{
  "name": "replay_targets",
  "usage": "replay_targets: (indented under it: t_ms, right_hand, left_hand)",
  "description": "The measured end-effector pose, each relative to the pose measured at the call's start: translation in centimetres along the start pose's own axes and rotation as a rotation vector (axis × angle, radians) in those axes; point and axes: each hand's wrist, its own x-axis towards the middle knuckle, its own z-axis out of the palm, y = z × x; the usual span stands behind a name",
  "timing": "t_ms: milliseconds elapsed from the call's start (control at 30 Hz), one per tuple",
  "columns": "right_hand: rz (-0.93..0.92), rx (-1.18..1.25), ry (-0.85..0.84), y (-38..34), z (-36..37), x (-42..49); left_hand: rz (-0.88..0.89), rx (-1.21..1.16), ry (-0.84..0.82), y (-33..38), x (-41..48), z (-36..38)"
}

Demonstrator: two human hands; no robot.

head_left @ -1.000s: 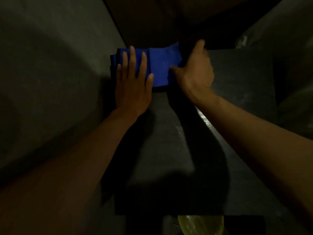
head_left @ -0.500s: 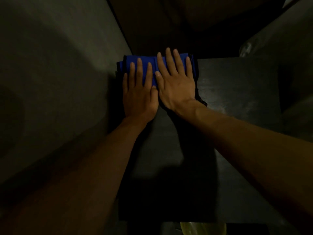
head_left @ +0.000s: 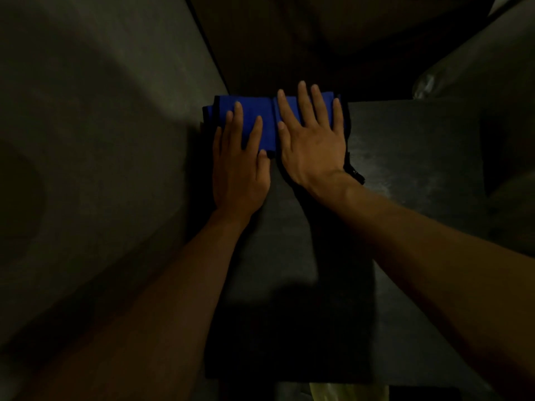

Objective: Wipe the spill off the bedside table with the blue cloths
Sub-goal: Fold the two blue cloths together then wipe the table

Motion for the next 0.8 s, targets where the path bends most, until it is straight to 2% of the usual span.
replay_targets:
  t_ms: [800]
  right_hand:
    - [0.06, -0.059, 0.005, 9.6, -1.2, -1.9]
  left_hand:
    - [-0.033, 0.029, -0.031, 0.2, 0.0, 0.4]
